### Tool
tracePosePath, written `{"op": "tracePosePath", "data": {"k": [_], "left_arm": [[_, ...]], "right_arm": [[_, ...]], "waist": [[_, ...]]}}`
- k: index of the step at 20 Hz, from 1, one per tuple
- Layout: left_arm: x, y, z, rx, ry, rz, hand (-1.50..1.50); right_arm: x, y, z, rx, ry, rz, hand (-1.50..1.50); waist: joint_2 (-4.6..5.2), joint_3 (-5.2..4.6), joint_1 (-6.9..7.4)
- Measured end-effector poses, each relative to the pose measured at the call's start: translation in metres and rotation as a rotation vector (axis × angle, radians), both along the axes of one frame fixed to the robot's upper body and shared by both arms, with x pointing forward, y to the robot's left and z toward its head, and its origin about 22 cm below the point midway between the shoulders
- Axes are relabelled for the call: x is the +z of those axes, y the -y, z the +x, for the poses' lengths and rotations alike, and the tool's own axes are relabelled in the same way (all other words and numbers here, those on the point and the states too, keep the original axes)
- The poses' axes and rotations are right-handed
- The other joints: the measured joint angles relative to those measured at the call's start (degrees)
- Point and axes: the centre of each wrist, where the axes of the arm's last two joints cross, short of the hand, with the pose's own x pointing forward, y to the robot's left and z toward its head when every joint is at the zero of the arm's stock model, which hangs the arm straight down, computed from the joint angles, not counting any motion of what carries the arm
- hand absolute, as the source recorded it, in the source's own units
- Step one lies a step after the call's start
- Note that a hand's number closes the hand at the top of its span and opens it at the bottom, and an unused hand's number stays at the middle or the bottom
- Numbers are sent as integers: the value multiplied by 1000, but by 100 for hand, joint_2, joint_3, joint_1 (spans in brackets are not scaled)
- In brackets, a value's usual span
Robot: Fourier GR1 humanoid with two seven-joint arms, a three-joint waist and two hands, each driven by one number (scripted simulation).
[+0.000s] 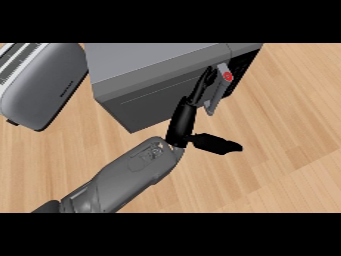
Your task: Pick up the milk, place it into the microwave and close the microwave
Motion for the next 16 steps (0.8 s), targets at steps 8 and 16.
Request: {"op": "tracePosePath", "data": {"k": [8,16], "left_arm": [[-3,1,0,4,18,-12,-150],[-5,2,1,2,28,-24,-150]], "right_arm": [[8,3,6,15,-1,-3,-150],[16,7,10,26,1,-4,-150]], "waist": [[14,5,-45],[23,12,-90]]}}
